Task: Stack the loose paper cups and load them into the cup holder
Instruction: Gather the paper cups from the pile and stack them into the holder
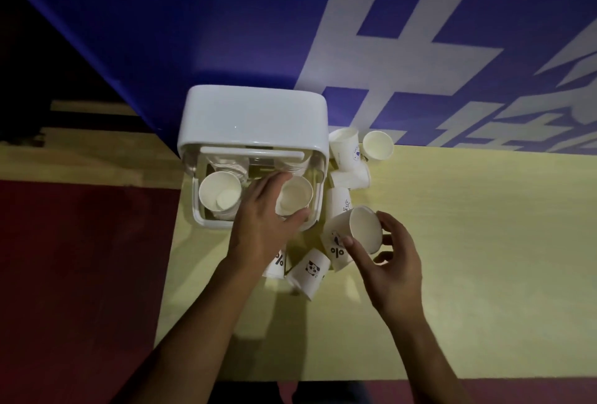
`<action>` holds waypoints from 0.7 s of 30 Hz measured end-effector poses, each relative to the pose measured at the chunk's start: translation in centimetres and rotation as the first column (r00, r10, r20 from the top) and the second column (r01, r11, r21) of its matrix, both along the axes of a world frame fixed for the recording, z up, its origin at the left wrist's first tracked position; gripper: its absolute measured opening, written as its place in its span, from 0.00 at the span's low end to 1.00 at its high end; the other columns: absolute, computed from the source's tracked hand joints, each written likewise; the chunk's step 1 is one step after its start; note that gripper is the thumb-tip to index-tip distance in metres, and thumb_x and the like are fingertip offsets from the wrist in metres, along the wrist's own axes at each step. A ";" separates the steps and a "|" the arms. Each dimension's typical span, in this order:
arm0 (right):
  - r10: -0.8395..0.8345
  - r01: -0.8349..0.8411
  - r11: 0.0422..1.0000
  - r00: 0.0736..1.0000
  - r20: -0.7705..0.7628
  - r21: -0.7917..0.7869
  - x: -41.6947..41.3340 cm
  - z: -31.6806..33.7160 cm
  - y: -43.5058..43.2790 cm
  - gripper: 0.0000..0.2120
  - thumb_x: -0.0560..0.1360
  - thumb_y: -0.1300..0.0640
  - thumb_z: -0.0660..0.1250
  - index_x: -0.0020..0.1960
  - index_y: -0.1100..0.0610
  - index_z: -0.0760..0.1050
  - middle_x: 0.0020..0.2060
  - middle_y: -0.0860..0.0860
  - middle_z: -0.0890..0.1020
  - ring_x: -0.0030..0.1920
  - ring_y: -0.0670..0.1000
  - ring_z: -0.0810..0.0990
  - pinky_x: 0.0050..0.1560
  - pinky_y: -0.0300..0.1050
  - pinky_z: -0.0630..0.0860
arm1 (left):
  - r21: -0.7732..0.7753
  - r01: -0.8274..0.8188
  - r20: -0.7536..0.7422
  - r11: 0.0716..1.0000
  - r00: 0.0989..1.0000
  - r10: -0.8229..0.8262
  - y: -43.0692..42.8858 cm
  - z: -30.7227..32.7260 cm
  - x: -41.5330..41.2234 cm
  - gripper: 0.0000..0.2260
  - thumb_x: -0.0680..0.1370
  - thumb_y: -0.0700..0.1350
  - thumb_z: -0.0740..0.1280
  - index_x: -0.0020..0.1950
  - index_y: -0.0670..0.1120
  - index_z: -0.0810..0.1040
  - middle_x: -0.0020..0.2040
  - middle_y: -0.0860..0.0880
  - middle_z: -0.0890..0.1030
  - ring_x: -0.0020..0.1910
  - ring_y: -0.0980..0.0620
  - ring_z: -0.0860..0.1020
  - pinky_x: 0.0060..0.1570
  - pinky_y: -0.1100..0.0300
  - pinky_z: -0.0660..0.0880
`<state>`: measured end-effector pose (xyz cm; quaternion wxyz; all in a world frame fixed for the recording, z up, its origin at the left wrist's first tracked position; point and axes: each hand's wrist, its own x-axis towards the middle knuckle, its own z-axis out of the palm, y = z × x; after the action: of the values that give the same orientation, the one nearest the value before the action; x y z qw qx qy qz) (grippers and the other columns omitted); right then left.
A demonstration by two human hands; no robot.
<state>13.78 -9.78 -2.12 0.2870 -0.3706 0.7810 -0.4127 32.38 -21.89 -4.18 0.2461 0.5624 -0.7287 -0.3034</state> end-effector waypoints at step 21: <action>0.254 -0.260 0.957 0.965 -0.063 -0.130 2.6 1.1 -6.7 0.32 0.70 0.45 0.80 0.71 0.49 0.73 0.62 0.39 0.78 0.59 0.44 0.78 0.48 0.33 0.75 | 0.287 -0.038 -0.031 0.957 0.998 0.049 0.1 -1.5 0.8 0.31 0.78 0.41 0.72 0.78 0.54 0.65 0.66 0.52 0.77 0.64 0.51 0.76 0.56 0.61 0.72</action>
<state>16.38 -16.47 -0.99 0.2940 -0.4973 0.7024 -0.4159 33.16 -21.77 -5.68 0.1824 0.6021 -0.6598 -0.4110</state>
